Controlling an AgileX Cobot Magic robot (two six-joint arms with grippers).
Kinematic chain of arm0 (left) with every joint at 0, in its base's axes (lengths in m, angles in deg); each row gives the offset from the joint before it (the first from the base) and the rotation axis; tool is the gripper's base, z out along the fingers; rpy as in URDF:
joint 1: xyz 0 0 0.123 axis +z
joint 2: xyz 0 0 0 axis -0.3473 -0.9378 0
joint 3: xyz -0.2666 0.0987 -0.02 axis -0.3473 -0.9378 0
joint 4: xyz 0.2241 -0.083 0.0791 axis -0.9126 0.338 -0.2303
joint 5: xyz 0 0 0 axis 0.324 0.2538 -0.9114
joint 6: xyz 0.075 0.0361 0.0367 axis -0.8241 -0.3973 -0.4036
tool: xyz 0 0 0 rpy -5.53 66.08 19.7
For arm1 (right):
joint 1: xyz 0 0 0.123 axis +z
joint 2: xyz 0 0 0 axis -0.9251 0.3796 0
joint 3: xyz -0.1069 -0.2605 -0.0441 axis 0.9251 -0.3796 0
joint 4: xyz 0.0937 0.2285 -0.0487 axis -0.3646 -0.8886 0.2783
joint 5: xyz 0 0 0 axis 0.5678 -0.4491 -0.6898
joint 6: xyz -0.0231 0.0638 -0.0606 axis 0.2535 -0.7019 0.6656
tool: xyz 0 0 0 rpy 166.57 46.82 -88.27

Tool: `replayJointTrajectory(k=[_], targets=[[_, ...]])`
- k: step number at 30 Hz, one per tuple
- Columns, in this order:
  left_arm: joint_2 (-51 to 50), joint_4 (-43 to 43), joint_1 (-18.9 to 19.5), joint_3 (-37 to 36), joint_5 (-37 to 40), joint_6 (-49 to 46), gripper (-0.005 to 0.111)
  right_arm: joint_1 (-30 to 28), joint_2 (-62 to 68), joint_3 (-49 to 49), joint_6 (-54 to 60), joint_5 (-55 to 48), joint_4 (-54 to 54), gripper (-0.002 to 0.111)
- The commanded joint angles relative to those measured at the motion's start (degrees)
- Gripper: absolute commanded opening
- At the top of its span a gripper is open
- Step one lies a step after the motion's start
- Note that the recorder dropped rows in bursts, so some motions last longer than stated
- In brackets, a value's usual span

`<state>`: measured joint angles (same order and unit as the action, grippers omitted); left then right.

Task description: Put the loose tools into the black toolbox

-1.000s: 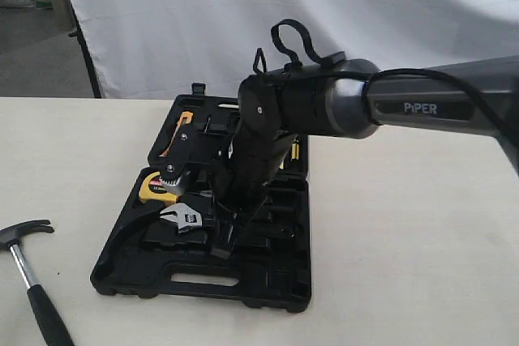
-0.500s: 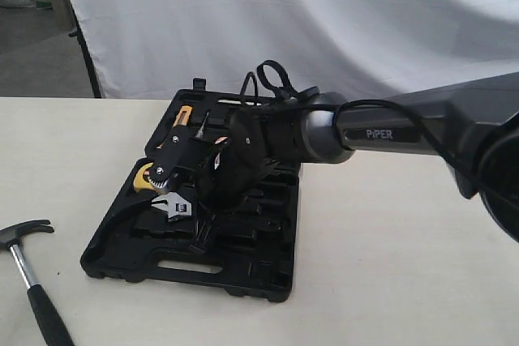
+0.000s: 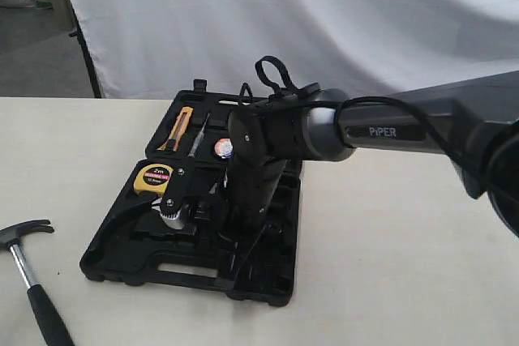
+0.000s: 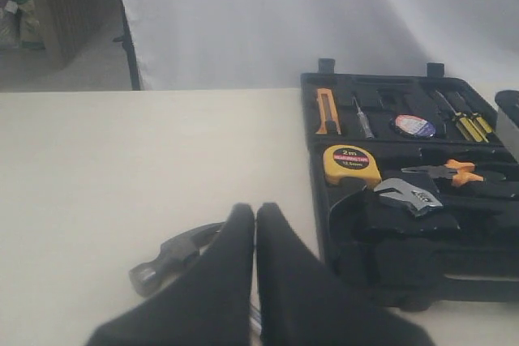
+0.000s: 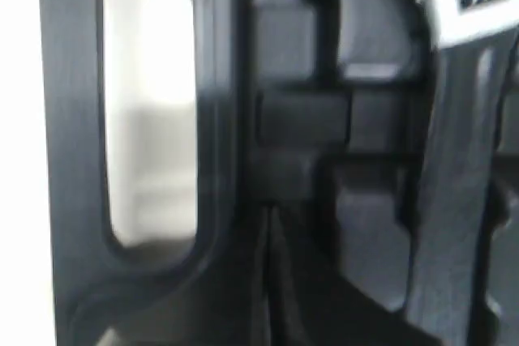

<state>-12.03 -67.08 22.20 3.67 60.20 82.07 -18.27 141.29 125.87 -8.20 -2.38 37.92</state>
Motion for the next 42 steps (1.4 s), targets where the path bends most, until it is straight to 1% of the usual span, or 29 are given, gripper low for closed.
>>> replayJointTrajectory(k=[1, 6, 12, 18, 20, 23, 26, 28, 29, 34, 37, 42], targets=[[0.22, -0.29, -0.48, -0.18, -0.09, 0.44, 0.001, -0.15, -0.02, -0.29, 0.71, -9.61, 2.4, 0.0], [0.22, -0.29, -0.48, -0.18, -0.09, 0.44, 0.001, -0.23, -0.82, -0.4, -0.71, -15.77, 7.35, 0.0], [0.22, -0.29, -0.48, -0.18, -0.09, 0.44, 0.001, -3.07, -4.09, -3.47, -5.82, -15.77, 14.69, 0.0], [0.22, -0.29, -0.48, -0.18, -0.09, 0.44, 0.001, -7.6, -7.33, -5.96, -6.21, -13.91, 15.13, 0.0], [0.22, -0.29, -0.48, -0.18, -0.09, 0.44, 0.001, -8.38, -8.66, -6.09, -7.19, -11.65, 14.57, 0.0], [0.22, -0.29, -0.48, -0.18, -0.09, 0.44, 0.001, -8.51, -11.04, -6.09, -7.72, -4.77, 11.04, 0.0], [0.22, -0.29, -0.48, -0.18, -0.09, 0.44, 0.001, -7.92, -12.39, -6.09, -4.95, 2.63, 2.43, 0.0], [0.22, -0.29, -0.48, -0.18, -0.09, 0.44, 0.001, -6.65, -12.25, -6.09, -0.63, 5.7, -3.94, 0.0], [0.22, -0.29, -0.48, -0.18, -0.09, 0.44, 0.001, -6.06, -11.68, -6.09, -0.02, 6.97, -5.38, 0.0], [0.22, -0.29, -0.48, -0.18, -0.09, 0.44, 0.001, -2.71, -7.28, -6.09, 0.07, 15.35, -6.3, 0.0], [0.22, -0.29, -0.48, -0.18, -0.09, 0.44, 0.001, -2.45, -5.39, -6.09, 0.07, 16.35, -5.41, 0.0], [0.22, -0.29, -0.48, -0.18, -0.09, 0.44, 0.001, -5.19, -5.42, -6.09, -3.18, 11.36, -2.63, 0.0]])
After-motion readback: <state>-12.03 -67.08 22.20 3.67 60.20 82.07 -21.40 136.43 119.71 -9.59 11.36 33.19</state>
